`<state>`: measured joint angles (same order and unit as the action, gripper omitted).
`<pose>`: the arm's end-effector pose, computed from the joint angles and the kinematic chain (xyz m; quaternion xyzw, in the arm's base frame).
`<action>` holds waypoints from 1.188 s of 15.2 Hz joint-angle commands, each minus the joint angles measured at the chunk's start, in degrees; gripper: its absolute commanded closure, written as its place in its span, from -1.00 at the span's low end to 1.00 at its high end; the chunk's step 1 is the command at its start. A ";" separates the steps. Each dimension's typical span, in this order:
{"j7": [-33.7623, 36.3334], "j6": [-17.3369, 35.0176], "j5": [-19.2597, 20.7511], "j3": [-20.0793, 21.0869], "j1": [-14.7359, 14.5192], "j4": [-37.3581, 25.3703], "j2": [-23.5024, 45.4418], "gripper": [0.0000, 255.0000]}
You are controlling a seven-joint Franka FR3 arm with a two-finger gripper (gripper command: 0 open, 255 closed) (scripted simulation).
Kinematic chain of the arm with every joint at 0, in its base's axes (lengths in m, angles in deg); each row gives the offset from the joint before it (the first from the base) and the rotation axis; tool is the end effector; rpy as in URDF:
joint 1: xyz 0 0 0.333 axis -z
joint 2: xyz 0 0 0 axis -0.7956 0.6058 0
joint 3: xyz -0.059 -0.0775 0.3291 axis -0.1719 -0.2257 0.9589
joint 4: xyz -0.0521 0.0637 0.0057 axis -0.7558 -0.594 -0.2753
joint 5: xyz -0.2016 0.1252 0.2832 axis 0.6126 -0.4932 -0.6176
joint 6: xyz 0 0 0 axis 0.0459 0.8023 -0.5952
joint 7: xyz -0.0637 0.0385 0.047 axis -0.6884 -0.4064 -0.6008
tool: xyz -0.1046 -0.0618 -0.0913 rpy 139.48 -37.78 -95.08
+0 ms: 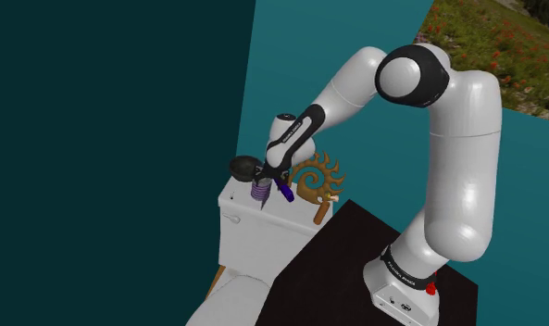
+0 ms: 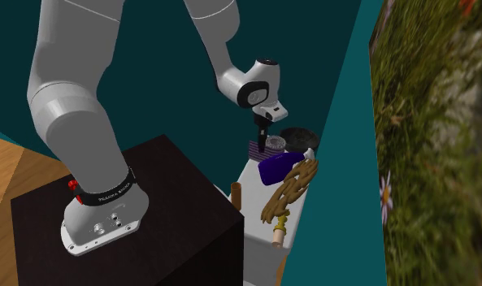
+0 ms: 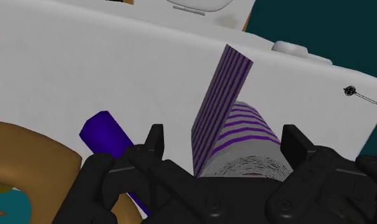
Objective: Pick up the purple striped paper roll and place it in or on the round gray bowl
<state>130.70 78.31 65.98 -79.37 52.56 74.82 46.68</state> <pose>0.5380 -0.0336 0.1305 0.9107 -0.4130 0.0065 0.0011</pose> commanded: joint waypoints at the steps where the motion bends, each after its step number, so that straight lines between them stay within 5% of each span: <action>1: 0.36 1.16 -0.24 -0.08 0.08 -0.19 1.92 -1.00; 11: 0.39 2.52 -0.18 0.29 0.45 -0.92 4.01 -1.00; 12: 0.36 2.42 -0.23 0.40 0.55 -2.58 5.59 1.00; 18: 1.51 -0.12 -0.13 -0.12 -0.90 -2.92 3.44 1.00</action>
<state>132.14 83.37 65.85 -78.89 51.36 71.13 50.03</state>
